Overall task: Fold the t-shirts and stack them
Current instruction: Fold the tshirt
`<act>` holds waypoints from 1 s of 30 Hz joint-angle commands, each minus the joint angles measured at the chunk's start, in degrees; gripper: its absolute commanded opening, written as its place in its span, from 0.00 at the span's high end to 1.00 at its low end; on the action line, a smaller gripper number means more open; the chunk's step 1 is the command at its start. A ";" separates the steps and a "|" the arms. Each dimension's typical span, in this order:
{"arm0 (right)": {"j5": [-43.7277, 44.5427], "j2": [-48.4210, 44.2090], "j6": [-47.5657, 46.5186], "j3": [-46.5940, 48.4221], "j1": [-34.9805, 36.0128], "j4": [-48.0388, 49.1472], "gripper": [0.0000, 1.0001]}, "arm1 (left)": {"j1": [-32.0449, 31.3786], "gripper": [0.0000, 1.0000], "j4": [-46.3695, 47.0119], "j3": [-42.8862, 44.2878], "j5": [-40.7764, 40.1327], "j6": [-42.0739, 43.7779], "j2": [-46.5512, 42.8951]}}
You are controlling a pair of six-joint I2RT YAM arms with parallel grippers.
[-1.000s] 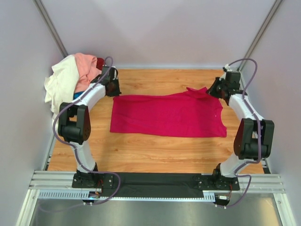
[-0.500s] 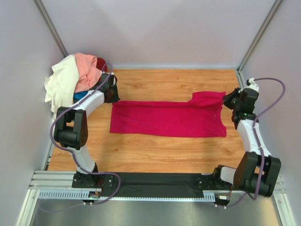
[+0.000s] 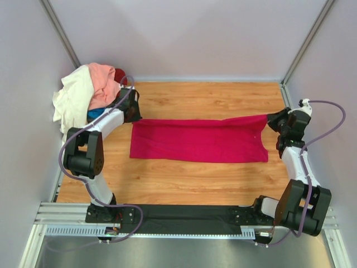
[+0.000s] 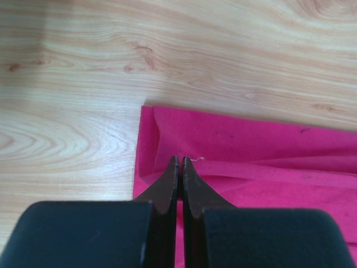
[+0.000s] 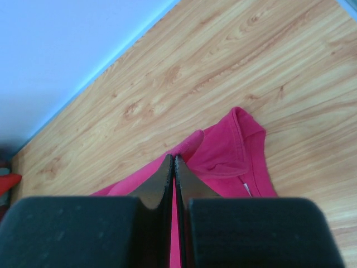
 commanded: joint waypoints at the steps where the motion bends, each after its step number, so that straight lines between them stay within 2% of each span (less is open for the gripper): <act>1: 0.17 -0.13 0.88 -0.67 -0.21 3.61 1.00 | -0.38 1.00 2.37 -0.66 -1.92 -0.21 -2.22; 5: 6.39 -4.25 3.16 -4.00 -0.30 1.41 1.00 | -0.91 1.00 0.88 -2.33 -3.58 -1.62 -2.48; 7: 10.86 -8.36 5.09 -8.90 -0.30 1.23 0.99 | -0.91 1.00 0.26 -3.91 -5.69 -3.37 -4.14; 9: 13.86 -10.93 7.90 -12.51 -0.30 1.75 0.99 | -0.91 0.91 0.78 -7.51 -7.61 -4.43 -5.81; 10: 14.57 -12.16 8.61 -15.67 -0.30 1.85 0.91 | -0.91 0.71 1.05 -8.65 -8.24 -4.96 -6.61; 12: 17.12 -14.80 10.19 -18.41 -0.30 1.59 0.66 | -0.91 0.47 1.75 -11.82 -9.90 -6.36 -8.98; 13: 18.35 -15.50 10.55 -19.21 -0.30 1.15 0.36 | -0.91 0.38 2.10 -12.61 -10.44 -6.63 -9.77; 14: 20.19 -16.03 10.72 -20.00 -0.39 0.71 0.27 | -0.82 0.34 2.10 -13.75 -11.05 -7.24 -11.17; 16: 21.08 -17.62 11.07 -19.74 -0.30 -0.79 0.19 | -0.82 0.22 1.06 -13.94 -12.55 -7.86 -12.76; 20: 19.25 -19.99 10.64 -17.02 -0.30 -2.11 0.19 | -0.99 0.20 -0.18 -12.88 -12.11 -8.21 -15.22; 25: 12.66 -19.74 8.71 -14.91 1.89 -0.35 0.24 | -3.45 0.24 1.84 -11.92 -11.41 -5.41 -15.67; 30: 15.01 -12.71 5.98 -10.17 13.21 -5.70 0.27 | -9.15 0.26 1.75 -7.00 -8.51 -2.41 -9.00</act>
